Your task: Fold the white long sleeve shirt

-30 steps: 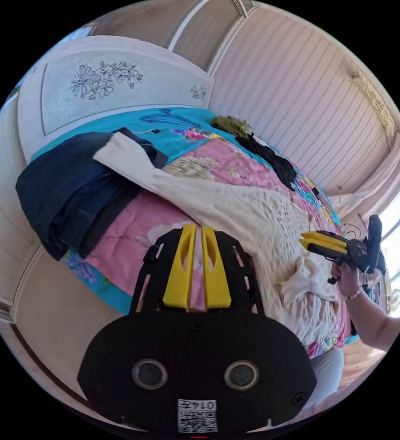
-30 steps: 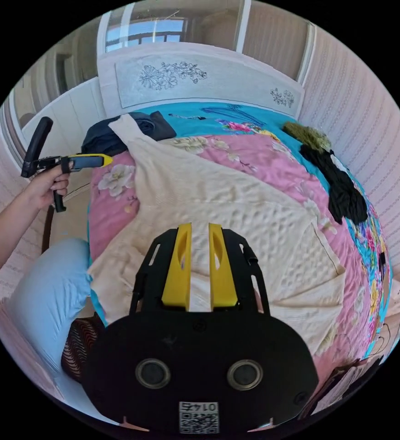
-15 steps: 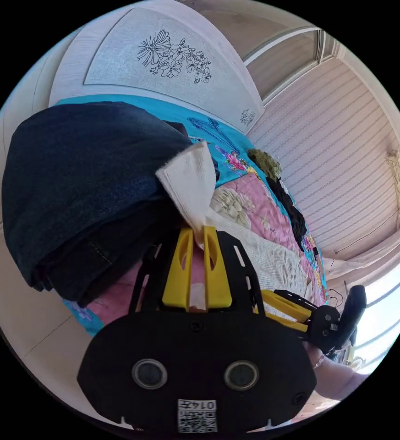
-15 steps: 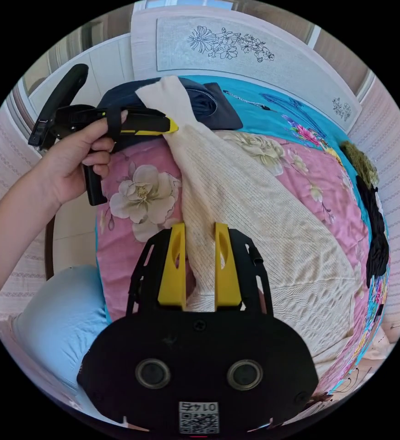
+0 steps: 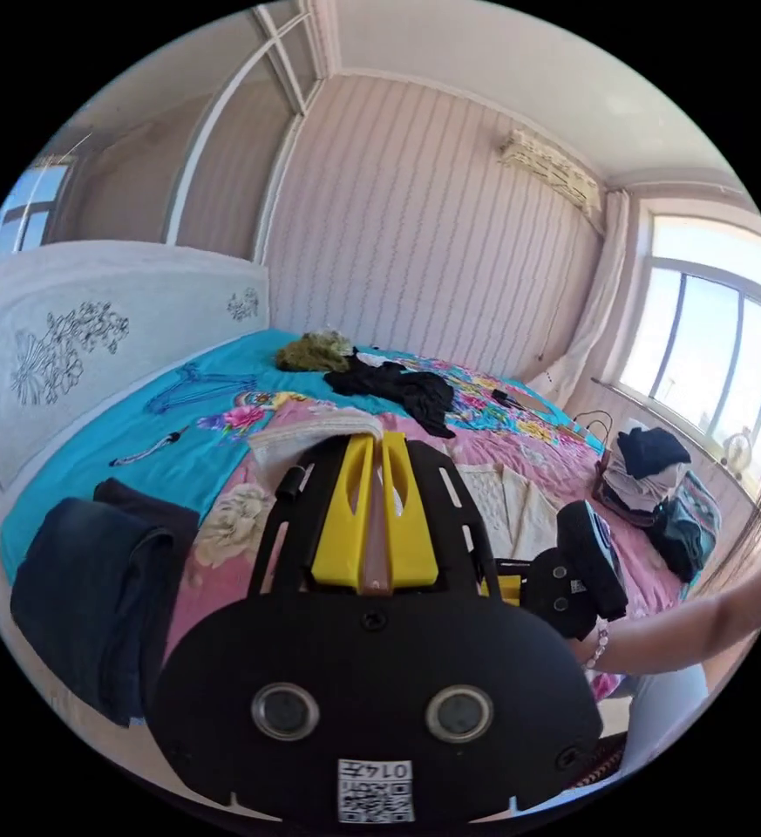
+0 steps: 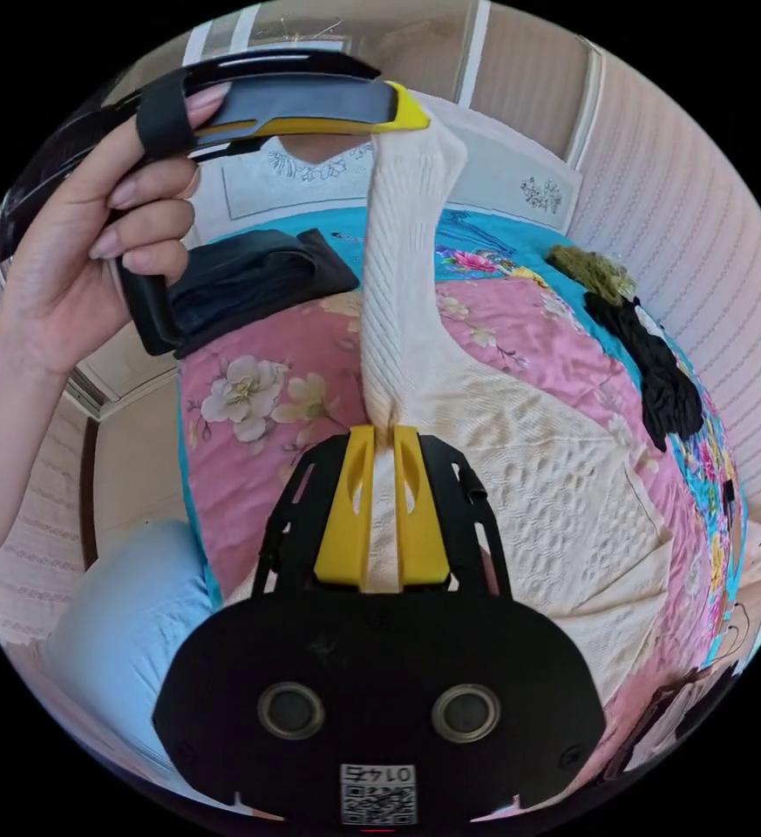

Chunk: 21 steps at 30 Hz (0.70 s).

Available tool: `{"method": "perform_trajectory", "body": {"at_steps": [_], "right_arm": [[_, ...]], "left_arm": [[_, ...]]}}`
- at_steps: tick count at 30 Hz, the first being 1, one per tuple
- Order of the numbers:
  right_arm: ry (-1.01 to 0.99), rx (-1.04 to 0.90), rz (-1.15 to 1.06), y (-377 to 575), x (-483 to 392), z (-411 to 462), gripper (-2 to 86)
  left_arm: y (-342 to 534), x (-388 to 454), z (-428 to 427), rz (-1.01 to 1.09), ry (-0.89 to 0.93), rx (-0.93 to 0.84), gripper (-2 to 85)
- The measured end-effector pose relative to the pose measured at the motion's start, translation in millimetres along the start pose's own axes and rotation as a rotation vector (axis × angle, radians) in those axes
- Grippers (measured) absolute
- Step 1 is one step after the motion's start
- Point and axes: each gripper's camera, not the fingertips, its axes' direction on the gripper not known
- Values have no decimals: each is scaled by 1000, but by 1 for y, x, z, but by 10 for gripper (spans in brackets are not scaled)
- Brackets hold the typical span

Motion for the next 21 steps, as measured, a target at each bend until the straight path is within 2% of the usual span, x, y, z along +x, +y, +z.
{"method": "perform_trajectory", "body": {"at_steps": [7, 11, 12, 14, 16, 18, 21], "right_arm": [[-26, 81, 273, 100, 103, -65, 47], [-106, 72, 492, 192, 167, -83, 68], [-117, 63, 529, 208, 176, -84, 69], [-156, 18, 665, 273, 204, -90, 69], [-189, 9, 731, 319, 219, -99, 62], [-221, 21, 770, 356, 234, -114, 60], [-145, 36, 820, 391, 263, -141, 66]], "left_arm": [[-43, 185, 72, 368, 252, -69, -8], [-15, 284, 143, 494, 419, -229, 12], [-6, 295, 156, 510, 433, -265, 20], [32, 330, 208, 563, 459, -466, 39], [50, 342, 229, 549, 461, -556, 44], [56, 347, 230, 555, 499, -544, 46], [49, 347, 216, 577, 493, -497, 46]]}}
